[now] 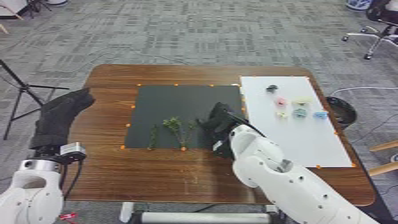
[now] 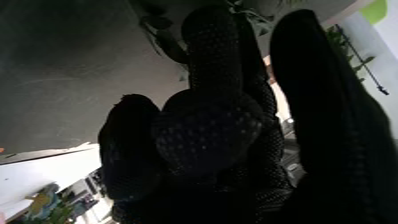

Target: Arrange flowers

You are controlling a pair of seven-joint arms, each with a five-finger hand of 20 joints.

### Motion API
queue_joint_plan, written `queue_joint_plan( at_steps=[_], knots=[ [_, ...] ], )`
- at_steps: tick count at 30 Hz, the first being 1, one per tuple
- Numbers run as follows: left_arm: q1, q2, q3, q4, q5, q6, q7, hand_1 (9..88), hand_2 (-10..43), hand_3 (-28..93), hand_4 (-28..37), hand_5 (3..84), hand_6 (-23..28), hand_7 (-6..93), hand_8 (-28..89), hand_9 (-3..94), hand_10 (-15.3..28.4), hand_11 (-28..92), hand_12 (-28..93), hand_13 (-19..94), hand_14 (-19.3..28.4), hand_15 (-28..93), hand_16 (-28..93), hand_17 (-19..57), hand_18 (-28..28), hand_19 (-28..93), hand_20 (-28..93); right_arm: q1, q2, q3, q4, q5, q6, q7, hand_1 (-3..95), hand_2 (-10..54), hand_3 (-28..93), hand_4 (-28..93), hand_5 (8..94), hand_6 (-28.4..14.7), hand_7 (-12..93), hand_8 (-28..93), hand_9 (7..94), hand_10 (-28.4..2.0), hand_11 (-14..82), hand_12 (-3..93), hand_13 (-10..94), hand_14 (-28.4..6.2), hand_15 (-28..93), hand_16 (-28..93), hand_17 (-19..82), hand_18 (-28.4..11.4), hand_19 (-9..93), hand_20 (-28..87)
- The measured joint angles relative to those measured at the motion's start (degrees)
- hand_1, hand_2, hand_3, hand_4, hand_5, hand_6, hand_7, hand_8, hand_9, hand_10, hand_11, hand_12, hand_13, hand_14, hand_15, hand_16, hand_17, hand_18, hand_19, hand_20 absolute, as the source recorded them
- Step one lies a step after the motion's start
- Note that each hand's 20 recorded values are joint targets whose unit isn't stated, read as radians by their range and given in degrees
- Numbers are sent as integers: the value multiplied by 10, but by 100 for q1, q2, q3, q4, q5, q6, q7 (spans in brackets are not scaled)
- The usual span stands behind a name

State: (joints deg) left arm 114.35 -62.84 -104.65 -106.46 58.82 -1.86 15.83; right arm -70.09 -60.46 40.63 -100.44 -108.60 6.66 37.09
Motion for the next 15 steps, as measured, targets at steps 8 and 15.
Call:
queue_joint_plan(
  at_steps=[8,15],
  knots=[
    [-16,7,3,4,4,-32,-22,257,4,711,-232,503,35,136,-69,466,138,187,143,362,178,202,35,37,131,101,173,-76,22,181,-180,470,172,-97,285,-62,581,-44,768,-70,235,-44,910,-134,247,218,937,-40,530,295,697,-90,930,391],
    [-16,10,3,3,5,-34,-24,256,3,711,-229,502,32,141,-71,467,137,190,143,363,178,203,36,37,131,100,173,-193,41,525,-494,1194,557,-214,255,2,558,-64,770,-65,248,-43,904,-151,234,215,937,-47,513,303,686,-105,932,408]
  ],
)
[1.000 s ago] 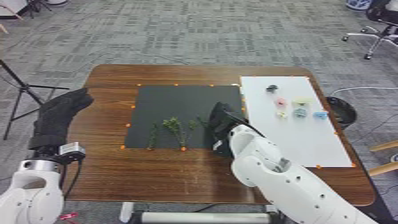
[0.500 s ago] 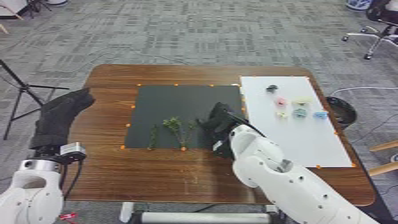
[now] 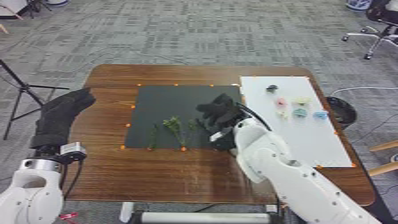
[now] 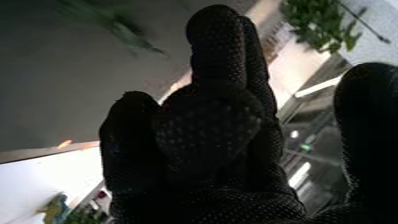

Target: Arrange flowers

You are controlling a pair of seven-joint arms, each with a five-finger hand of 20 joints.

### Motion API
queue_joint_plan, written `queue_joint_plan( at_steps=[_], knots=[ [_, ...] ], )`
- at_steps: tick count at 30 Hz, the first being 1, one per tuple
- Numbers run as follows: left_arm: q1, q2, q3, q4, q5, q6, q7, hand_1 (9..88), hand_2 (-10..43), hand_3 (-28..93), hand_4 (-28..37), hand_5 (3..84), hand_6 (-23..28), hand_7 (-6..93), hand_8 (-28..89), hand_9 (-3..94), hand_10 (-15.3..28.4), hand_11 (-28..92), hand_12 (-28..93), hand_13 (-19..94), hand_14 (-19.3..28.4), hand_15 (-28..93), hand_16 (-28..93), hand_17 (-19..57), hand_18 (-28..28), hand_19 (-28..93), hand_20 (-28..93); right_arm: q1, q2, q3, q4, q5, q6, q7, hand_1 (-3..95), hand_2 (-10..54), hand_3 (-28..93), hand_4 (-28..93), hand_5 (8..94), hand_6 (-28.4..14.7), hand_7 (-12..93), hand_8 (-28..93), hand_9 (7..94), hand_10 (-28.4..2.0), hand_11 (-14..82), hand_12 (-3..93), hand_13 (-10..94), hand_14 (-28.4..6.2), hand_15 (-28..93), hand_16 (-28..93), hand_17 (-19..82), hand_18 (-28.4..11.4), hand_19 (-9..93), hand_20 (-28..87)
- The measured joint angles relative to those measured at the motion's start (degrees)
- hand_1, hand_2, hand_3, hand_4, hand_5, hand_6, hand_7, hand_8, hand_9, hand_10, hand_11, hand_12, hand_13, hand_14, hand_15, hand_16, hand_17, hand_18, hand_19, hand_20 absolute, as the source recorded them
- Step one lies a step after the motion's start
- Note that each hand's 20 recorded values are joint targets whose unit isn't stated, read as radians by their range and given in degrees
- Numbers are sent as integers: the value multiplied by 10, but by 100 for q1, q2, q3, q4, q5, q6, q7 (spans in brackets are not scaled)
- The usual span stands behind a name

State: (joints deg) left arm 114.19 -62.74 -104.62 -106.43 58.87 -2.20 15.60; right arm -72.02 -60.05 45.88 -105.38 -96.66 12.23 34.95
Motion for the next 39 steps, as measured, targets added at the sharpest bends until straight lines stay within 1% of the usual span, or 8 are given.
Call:
queue_joint_plan(
  at_steps=[2,7,16,22,39],
  knots=[
    [-4,0,1,0,1,0,0,256,4,711,-228,502,32,141,-71,467,137,190,143,364,178,203,36,37,131,100,173,-38,26,98,-79,0,-33,-3,252,4,558,-63,766,-64,250,-42,899,-153,223,212,937,-49,506,309,683,-109,932,414],
    [-11,3,2,0,2,0,1,256,1,714,-228,503,33,141,-71,468,139,190,142,363,178,203,36,37,131,100,173,-253,258,355,-286,-54,-311,31,243,9,559,-63,757,-64,252,-39,895,-156,207,208,937,-52,497,316,677,-113,932,420],
    [-11,3,-7,-2,2,0,2,255,0,716,-230,505,33,141,-70,467,139,190,142,362,179,203,35,37,131,99,173,-826,691,488,-330,-55,-310,97,238,19,553,-66,756,-67,246,-40,894,-159,196,204,937,-54,492,320,673,-116,932,423],
    [-29,10,1,-1,2,-2,2,254,-1,719,-229,507,33,140,-70,467,140,190,142,361,179,203,35,37,131,99,173,-996,748,586,-366,-41,-314,133,241,23,545,-65,760,-68,244,-39,897,-160,196,204,937,-54,492,320,672,-117,932,423],
    [-26,8,-9,-1,3,-5,5,255,0,716,-228,505,33,137,-70,466,139,188,142,361,181,204,35,36,132,99,173,-951,752,416,-458,15,-408,133,240,25,543,-62,765,-68,246,-38,902,-160,201,207,937,-55,493,318,671,-119,932,423]
  ],
)
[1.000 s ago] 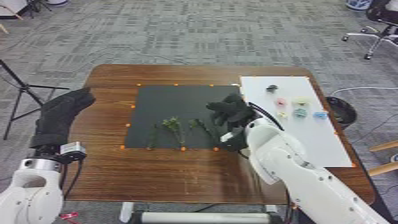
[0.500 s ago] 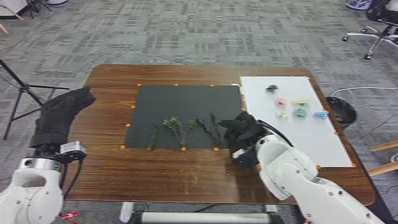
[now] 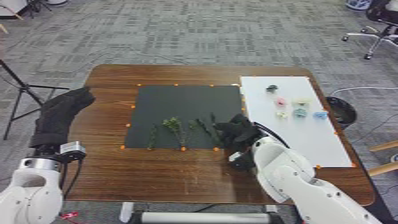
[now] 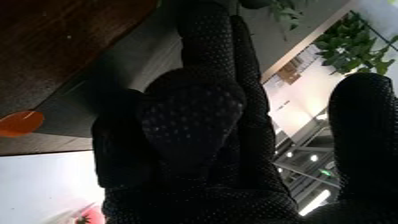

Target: Arrange flowers

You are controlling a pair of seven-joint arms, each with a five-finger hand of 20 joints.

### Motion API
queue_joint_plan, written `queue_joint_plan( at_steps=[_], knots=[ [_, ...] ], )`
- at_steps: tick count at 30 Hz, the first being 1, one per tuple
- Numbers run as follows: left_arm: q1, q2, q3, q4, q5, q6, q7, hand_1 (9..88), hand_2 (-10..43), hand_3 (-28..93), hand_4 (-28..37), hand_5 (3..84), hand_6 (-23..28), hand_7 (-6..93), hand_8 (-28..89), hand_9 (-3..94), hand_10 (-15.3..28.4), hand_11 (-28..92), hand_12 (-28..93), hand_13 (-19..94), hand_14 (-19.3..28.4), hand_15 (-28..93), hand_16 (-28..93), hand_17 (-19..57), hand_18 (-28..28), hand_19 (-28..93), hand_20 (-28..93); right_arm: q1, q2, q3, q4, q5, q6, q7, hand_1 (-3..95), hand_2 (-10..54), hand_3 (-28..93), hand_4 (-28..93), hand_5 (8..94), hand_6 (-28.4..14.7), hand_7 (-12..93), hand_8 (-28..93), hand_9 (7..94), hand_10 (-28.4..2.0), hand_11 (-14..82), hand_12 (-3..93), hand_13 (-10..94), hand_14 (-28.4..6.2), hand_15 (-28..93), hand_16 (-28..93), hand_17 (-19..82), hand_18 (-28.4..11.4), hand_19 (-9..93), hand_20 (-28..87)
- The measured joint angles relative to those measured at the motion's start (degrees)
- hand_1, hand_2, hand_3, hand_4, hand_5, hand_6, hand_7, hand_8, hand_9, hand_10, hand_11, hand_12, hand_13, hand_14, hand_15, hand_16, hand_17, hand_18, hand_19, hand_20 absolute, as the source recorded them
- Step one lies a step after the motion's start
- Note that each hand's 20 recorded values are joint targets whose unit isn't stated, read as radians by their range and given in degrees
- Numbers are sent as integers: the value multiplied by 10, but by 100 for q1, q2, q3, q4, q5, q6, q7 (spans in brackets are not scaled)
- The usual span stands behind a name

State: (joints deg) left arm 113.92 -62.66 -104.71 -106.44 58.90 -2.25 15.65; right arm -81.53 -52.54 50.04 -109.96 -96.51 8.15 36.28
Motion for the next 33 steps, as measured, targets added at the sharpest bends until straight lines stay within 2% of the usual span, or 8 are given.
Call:
queue_joint_plan(
  at_steps=[19,27,33],
  knots=[
    [-3,5,1,5,-3,-28,-11,255,-1,716,-228,506,32,140,-69,467,139,190,142,361,179,204,35,36,131,97,173,-44,8,-8,-91,-94,-107,-16,252,13,555,-63,753,-65,259,-37,898,-160,213,218,937,-52,482,334,660,-126,932,444],
    [-2,24,5,5,-3,-28,-13,255,-2,718,-230,506,31,141,-70,469,138,190,143,363,179,204,35,36,131,97,172,-39,185,514,53,-1142,26,-39,347,-89,603,-64,684,-59,244,-34,817,-154,220,234,891,-47,510,388,603,-150,932,518],
    [0,34,-1,4,-1,-28,-12,254,-3,721,-231,505,30,142,-69,469,137,189,144,363,180,204,35,37,130,97,173,125,609,622,185,-2277,88,-270,382,-95,620,-80,633,-47,204,-36,732,-156,193,232,841,-53,530,390,558,-161,932,510]
  ],
)
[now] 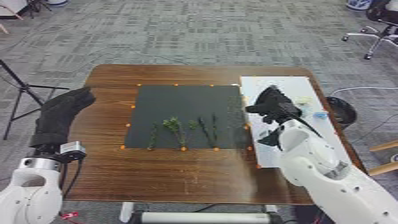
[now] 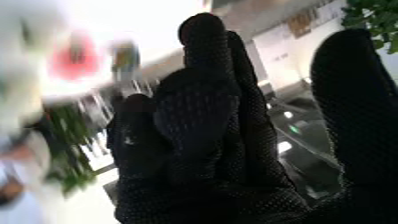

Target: Arrange flowers

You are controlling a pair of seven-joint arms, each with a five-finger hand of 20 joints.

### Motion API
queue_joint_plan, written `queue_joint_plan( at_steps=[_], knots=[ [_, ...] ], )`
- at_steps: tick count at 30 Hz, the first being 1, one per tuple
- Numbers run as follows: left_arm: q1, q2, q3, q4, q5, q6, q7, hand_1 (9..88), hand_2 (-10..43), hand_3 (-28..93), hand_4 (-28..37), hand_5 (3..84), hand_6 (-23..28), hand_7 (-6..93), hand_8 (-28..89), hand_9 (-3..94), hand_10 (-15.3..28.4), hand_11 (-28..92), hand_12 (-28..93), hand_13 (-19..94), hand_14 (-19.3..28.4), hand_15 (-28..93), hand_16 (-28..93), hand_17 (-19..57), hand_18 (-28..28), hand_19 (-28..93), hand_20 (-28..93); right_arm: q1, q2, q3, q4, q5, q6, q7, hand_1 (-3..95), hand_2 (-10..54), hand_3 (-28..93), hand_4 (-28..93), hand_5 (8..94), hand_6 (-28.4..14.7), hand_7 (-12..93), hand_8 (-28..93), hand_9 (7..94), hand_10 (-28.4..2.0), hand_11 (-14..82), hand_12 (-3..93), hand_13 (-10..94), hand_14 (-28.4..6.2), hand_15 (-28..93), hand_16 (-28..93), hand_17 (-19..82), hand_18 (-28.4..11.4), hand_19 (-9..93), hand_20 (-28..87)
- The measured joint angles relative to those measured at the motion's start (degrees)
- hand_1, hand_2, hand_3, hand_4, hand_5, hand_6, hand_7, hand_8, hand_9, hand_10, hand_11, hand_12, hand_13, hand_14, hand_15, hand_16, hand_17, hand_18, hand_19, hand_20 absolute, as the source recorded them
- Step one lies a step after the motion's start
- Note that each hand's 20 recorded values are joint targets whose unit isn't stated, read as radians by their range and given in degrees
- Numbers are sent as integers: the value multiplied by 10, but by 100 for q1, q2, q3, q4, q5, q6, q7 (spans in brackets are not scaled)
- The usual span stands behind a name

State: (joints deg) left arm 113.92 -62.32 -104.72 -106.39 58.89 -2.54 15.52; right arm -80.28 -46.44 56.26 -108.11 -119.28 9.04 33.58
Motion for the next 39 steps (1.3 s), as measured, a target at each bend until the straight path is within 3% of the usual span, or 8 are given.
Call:
queue_joint_plan(
  at_steps=[11,30,33,36,39],
  knots=[
    [64,-17,-109,-12,1,9,25,255,-4,722,-234,507,30,141,-68,471,136,189,145,363,180,203,35,37,130,98,173,55,670,132,381,-1134,-12,-410,384,-95,623,-89,634,-38,205,-33,712,-151,185,228,830,-54,538,379,548,-163,932,501],
    [74,-100,-104,-15,1,8,52,255,-5,725,-234,509,29,140,-68,473,136,189,145,363,181,203,35,37,130,98,173,-22,704,65,848,-1109,-502,-531,384,-95,619,-97,653,-43,185,-36,751,-142,204,226,838,-53,543,371,553,-161,932,500],
    [72,-103,-100,-14,1,8,53,255,-5,724,-235,508,29,140,-68,473,136,189,145,362,181,204,35,37,130,98,173,-16,699,7,848,-1107,-587,-561,431,-95,619,-109,663,-41,181,-35,767,-132,210,223,846,-47,540,369,558,-155,932,498],
    [71,-105,-99,-13,0,8,52,255,-5,724,-235,508,29,141,-68,473,136,188,145,362,181,204,35,37,130,98,172,22,699,-94,857,-1119,-647,-566,518,-95,571,-118,678,-41,164,138,799,-114,150,304,858,-39,534,372,569,-147,932,491],
    [69,-105,-99,-13,0,8,51,255,-6,725,-234,508,29,141,-68,474,136,189,146,362,181,203,34,37,130,97,172,109,701,-260,897,-1157,-650,-539,617,-95,505,-109,720,-33,151,218,857,-99,78,377,877,-30,523,378,587,-134,931,479]
  ],
)
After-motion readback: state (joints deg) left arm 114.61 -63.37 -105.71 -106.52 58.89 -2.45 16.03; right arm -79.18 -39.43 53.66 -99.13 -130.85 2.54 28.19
